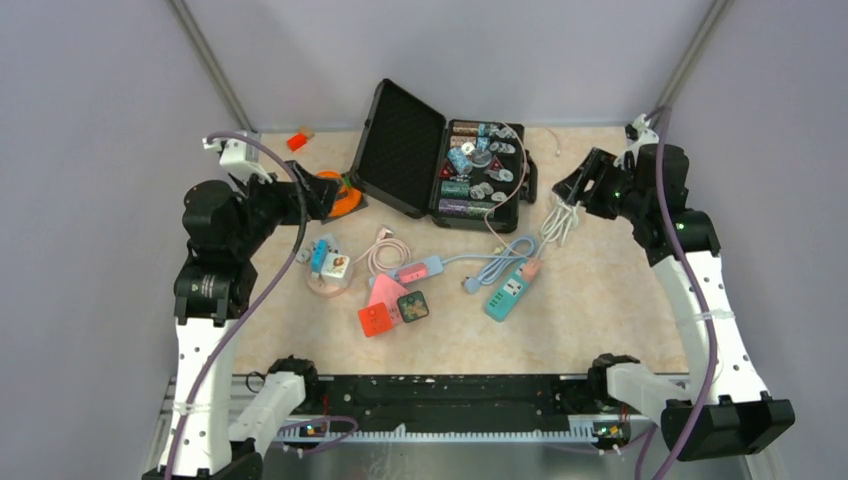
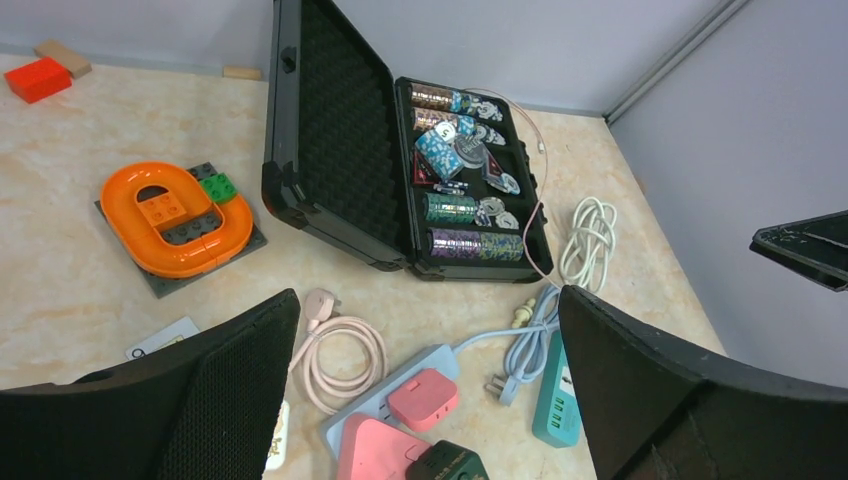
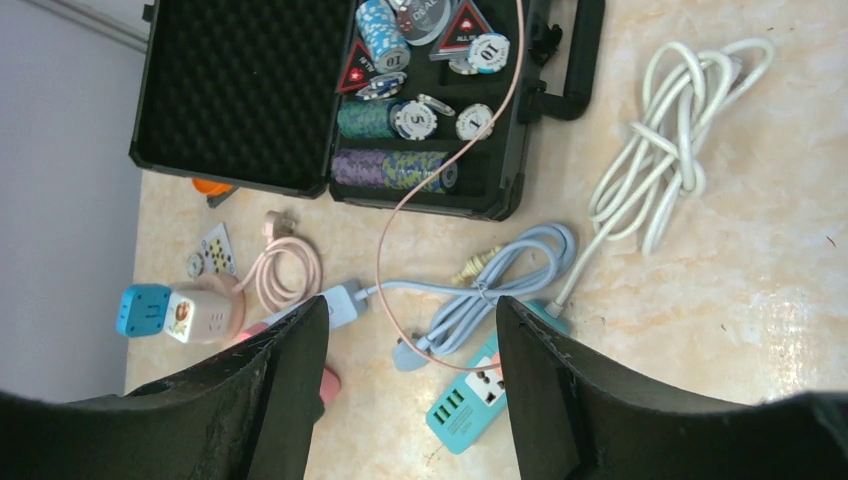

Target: Pull the plug off the socket

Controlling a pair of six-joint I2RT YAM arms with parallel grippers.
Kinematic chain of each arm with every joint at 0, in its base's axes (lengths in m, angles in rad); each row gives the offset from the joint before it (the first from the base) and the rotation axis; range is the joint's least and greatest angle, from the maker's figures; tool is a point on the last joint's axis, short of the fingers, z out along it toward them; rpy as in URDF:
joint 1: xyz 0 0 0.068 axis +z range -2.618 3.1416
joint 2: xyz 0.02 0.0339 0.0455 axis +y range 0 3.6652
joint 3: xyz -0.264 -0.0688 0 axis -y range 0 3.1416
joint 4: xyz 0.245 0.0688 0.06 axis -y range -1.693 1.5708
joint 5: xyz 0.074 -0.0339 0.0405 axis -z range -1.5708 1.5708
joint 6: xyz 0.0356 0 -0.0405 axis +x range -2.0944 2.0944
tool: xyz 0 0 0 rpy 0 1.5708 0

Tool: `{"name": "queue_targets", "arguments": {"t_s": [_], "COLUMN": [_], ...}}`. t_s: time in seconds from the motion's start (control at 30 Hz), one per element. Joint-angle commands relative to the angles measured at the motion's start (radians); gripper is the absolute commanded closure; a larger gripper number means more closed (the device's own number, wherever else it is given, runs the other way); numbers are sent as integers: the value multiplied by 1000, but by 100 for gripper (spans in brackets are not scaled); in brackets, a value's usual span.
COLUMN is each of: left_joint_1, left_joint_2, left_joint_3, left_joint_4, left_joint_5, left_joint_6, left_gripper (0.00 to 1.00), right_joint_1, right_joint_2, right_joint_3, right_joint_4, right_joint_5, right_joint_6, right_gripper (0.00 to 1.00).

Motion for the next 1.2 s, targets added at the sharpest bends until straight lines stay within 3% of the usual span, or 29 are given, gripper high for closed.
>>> {"name": "queue_targets", "arguments": {"t_s": [0.0, 0.13, 0.23, 0.43, 0.53, 0.6, 0.7, 0.8, 1.03, 1.17], "left_joint_1": [5, 5, 5, 5, -7, -42, -145, -279, -449, -517], "left_joint_2": [-14, -10, -19, 4, 35, 48, 79, 150, 294, 346], "left_joint_3": [6, 10, -17, -47, -89, -144, -209, -186, -181, -211], "left_joint_4": [49, 28, 48, 49, 116, 218, 336, 344, 441, 484], "left_joint_5": [-30, -118, -84, 197, 393, 429, 345, 238, 151, 89], "left_joint_6": [-6, -33, -7, 32, -36, -106, -182, -174, -224, -227], "left_gripper": [1, 1, 1, 1, 1, 1, 1, 1, 1, 1], "right_joint_1": [-12, -11, -11, -12, -9, -9, -9, -10, -1, 79], "right_joint_2": [-46, -44, -43, -28, -12, 11, 33, 13, 53, 53], "right_joint_3": [2, -3, -28, -52, -60, -38, -31, -74, -68, -127], "right_joint_4": [49, 96, 108, 118, 87, 28, -6, 27, -4, 3], "right_joint_5": [69, -22, -92, -68, -21, 34, 102, 116, 10, 142], "right_joint_6": [23, -5, -43, -31, -7, -21, -29, -21, -71, -66], "right_gripper": [37, 22, 14, 14, 19, 21, 23, 21, 20, 19]}}
